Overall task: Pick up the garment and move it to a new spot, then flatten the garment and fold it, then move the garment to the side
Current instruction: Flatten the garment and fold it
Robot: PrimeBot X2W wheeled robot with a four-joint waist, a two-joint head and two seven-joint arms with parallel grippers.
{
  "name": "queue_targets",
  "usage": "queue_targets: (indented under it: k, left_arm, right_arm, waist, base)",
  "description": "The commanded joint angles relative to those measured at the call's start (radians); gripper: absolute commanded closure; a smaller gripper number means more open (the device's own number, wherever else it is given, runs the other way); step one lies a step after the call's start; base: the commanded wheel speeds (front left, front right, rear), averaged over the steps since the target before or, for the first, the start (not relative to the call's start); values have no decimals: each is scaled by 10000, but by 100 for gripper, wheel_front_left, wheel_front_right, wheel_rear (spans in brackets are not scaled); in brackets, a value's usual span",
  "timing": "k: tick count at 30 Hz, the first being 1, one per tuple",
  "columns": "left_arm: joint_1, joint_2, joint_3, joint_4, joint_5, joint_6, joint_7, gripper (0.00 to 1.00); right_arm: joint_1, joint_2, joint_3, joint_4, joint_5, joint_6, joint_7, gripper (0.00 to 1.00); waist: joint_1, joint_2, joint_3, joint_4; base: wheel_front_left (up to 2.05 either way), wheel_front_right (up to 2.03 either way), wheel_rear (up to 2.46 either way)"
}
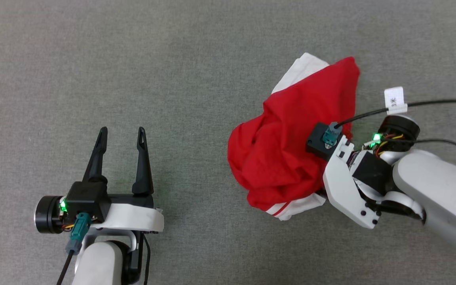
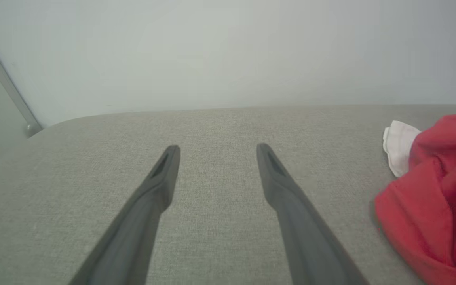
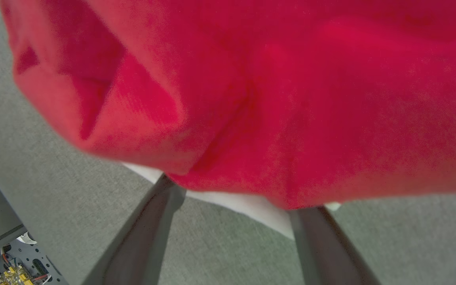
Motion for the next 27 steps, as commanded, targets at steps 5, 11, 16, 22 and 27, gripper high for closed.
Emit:
queue_targets:
  k: [5,11,16,22,27]
  left_arm:
    - [-172,-11,0,108,-58,3,-27,0]
    - [107,-12,152,261,25,-40,-27,0]
    - [428,-11,139,359,34,-19,-27,0]
    - [922,-11,190,319,-24,85,-27,0]
    - [1156,-10,292,196,-35,89,-25,0]
  right_arm:
    - [788,241,574,834,-35,-10,-117,0]
    - [723,184,510,523,-76,-1,-1025,100]
    - [550,-742,372,-170,165,-4,-2109,100]
    - [1504,-2666,-36,-1063,798,-4,-2786,100]
    - [3014,-3667,-443,-939,1429,-3,-2898,100]
  waist:
    - [-1,0,151,172]
    - [-1,0,-358,-66]
    - [-1,0,-1173,-299]
    - [-1,0,-1862,-574]
    - [-1,0,-1959,-785]
  base:
    - [0,0,0]
    - [0,0,0]
    - [0,0,0]
    - [0,0,0]
    - [0,0,0]
